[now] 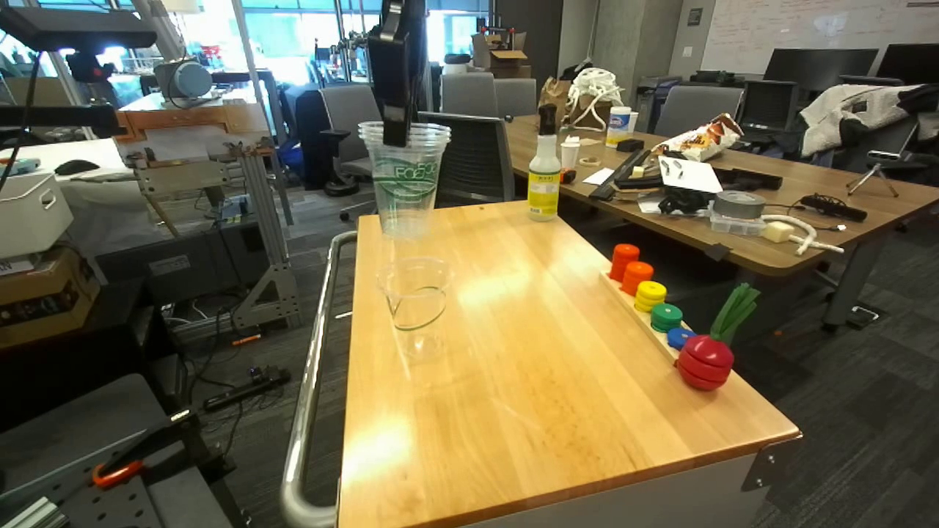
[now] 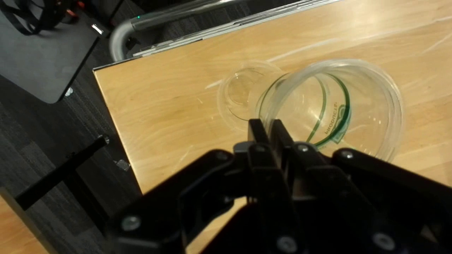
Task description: Stack the cups into each other
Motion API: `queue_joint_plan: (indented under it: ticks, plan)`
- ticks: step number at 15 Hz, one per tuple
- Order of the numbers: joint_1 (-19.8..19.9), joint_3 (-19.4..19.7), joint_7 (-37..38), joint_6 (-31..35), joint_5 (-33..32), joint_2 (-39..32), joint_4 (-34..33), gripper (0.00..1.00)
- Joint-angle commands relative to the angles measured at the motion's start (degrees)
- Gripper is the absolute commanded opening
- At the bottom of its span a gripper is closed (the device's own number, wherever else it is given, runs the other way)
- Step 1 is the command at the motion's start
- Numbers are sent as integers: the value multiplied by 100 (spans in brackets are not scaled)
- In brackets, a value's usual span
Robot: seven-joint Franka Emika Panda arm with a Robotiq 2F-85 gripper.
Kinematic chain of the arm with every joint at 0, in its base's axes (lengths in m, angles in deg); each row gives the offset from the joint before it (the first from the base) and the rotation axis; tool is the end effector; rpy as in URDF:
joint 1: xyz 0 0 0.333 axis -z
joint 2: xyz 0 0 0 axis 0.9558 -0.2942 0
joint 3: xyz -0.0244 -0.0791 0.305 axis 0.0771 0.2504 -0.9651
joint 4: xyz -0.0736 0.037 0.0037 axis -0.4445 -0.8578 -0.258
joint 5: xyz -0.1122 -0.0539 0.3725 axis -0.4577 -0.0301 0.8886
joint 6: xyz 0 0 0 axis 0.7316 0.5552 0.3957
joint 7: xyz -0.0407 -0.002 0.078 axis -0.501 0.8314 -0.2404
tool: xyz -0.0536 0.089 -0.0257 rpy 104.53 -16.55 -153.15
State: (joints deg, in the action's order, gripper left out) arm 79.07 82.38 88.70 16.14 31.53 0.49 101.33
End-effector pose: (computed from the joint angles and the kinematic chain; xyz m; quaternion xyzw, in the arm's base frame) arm 0.4545 -0.0601 0.4810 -0.9031 0.4226 0.0644 0.0405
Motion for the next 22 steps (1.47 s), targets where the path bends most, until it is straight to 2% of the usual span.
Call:
queue_joint_plan:
  ticks: [1,6,12,17,22]
  plan:
    - [66,-6,-84,651,55,325,593,2]
    - [65,50,-98,1542,312,281,1107,2]
    - [23,16,-146,1658,488,643,1631,2]
    - [86,-136,-126,1756,248,835,1875,2]
    - [114,-164,-208,2486,187,517,1903,2]
